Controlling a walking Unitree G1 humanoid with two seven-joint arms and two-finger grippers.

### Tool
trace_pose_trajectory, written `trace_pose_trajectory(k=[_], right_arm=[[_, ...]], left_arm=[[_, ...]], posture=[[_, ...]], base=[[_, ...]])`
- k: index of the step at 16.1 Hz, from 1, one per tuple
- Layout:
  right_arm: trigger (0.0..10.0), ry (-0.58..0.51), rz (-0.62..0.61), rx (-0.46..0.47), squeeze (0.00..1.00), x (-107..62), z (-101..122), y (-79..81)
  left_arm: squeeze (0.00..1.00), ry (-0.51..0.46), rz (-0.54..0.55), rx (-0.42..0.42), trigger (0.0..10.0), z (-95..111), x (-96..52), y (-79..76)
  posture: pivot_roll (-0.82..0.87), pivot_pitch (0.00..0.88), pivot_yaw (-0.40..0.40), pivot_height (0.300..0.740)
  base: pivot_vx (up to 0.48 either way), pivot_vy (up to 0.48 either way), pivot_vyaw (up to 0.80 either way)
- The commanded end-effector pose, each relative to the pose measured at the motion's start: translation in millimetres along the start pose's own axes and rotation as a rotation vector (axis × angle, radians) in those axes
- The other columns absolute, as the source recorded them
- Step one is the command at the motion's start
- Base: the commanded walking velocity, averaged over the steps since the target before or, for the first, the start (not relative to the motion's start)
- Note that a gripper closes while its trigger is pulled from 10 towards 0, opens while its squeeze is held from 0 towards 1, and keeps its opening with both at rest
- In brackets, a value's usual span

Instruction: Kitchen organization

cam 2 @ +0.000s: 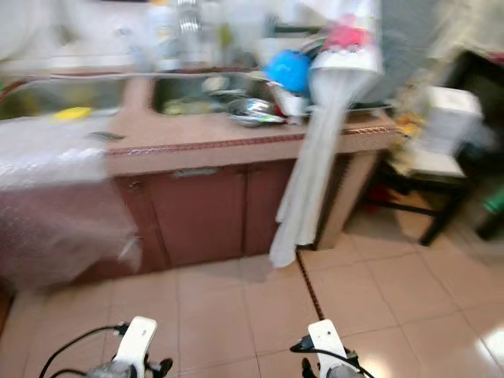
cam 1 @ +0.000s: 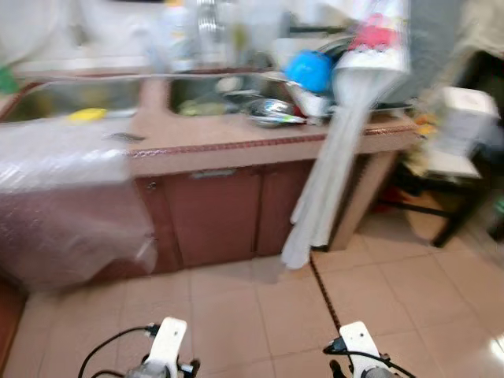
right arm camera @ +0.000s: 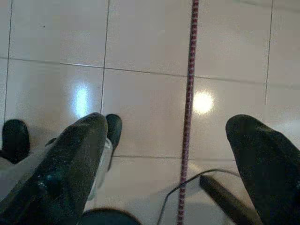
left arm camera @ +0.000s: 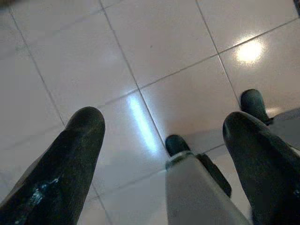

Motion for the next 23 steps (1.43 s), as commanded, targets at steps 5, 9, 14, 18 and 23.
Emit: trace_pose_trajectory(k=[5, 9, 14, 18, 23], right_arm=[[10.0, 0.025, 0.031, 0.012, 0.00, -1.1, -8.6, 16.4], [10.0, 0.029, 0.029, 0.018, 0.00, -1.5, -11.0, 17.2], [10.0, 0.027, 0.046, 0.023, 0.00, -1.5, -10.2, 22.8], [10.0, 0.033, 0.063, 0.031, 0.00, -1.8, -11.6, 26.4], [10.0, 0.040, 0.084, 0.031, 0.00, -1.8, -11.9, 29.7]], left_arm=[[0.00, 0.004, 0.006, 0.044, 10.0, -2.8, -0.6, 2.9], [0.00, 0.006, 0.012, 0.067, 10.0, -3.1, -1.1, 5.5], [0.00, 0.009, 0.016, 0.086, 10.0, -2.6, -1.4, 7.5], [0.00, 0.023, 0.054, 0.103, 10.0, -5.2, -1.9, 12.7], [0.00, 0.035, 0.048, 0.129, 10.0, -8.3, -2.3, 13.5]], posture=[[-0.09, 0.000, 0.052, 0.740], [-0.09, 0.000, 0.071, 0.740], [-0.09, 0.000, 0.078, 0.740], [-0.08, 0.000, 0.077, 0.740], [-0.08, 0.000, 0.076, 0.740]], base=[[0.000, 0.000, -0.67], [0.000, 0.000, 0.00], [0.000, 0.000, 0.00], [0.000, 0.000, 0.00], [0.000, 0.000, 0.00]])
Point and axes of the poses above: a point about 5 cm out from each wrist's last joint towards the gripper, its own x axis pointing out of the wrist towards the gripper, its own z axis along the axis of the wrist's last joint, y = z × x, the point moved 4 cm from there along x, pointing out of the wrist towards the gripper, and after that the axes turned 14 degrees about -x, right-handed, at the moved point
